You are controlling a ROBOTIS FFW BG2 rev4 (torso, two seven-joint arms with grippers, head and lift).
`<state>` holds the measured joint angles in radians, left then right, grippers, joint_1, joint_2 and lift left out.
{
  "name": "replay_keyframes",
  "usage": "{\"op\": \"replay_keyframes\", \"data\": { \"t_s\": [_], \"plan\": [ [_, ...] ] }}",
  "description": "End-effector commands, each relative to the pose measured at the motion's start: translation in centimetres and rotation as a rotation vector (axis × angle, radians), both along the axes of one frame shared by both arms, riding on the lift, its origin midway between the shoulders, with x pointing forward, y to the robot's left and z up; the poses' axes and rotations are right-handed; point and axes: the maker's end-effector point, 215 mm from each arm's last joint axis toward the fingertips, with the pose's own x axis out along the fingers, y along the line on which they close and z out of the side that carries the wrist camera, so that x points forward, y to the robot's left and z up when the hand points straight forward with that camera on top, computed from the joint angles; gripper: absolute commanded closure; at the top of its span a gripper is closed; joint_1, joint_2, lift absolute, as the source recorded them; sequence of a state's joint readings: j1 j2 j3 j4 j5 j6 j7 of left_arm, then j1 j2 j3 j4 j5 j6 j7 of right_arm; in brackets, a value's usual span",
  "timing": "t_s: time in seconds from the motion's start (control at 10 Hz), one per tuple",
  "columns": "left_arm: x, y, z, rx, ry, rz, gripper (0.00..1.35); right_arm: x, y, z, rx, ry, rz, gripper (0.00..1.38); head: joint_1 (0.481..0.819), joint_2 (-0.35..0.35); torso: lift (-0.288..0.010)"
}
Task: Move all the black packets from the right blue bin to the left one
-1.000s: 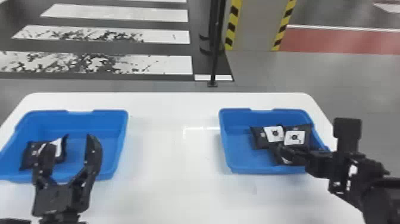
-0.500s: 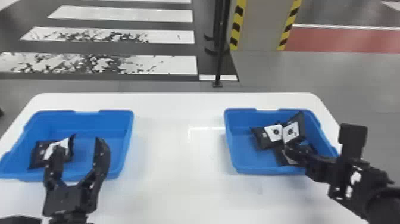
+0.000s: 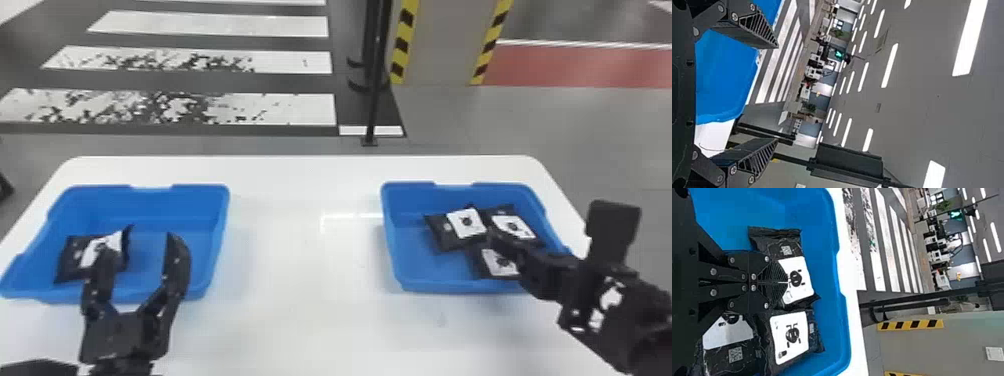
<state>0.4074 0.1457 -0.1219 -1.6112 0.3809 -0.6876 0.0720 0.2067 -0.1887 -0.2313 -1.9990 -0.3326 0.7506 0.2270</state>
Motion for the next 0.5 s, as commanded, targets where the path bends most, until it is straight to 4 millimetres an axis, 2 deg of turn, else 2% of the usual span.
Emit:
{"op": "replay_keyframes", "data": {
  "t_s": [0.0,0.1,0.2,0.3,0.4],
  "plan": [
    [0.0,0.1,0.0,-0.001,0.0,0.003,0.22,-0.4,0.7,1.4,0.004,-0.027,0.013,1.0,0.695,-0.042,-0.168],
    [-0.1,0.2,-0.1,0.0,0.002,0.004,0.22,-0.5,1.2,2.0,-0.012,-0.03,0.022,0.79,0.695,-0.036,-0.168],
    [0.0,0.2,0.1,0.0,-0.003,0.005,0.22,-0.4,1.3,2.5,-0.032,-0.025,0.021,0.33,0.695,-0.029,-0.168],
    [-0.1,0.2,0.0,0.002,0.0,0.004,0.22,0.1,1.2,2.6,-0.046,-0.015,0.023,0.07,0.695,-0.024,-0.168],
    [-0.1,0.1,0.1,0.0,-0.002,0.002,0.22,1.4,1.4,1.8,-0.049,0.006,0.037,0.09,0.695,-0.022,-0.168]
  ]
}}
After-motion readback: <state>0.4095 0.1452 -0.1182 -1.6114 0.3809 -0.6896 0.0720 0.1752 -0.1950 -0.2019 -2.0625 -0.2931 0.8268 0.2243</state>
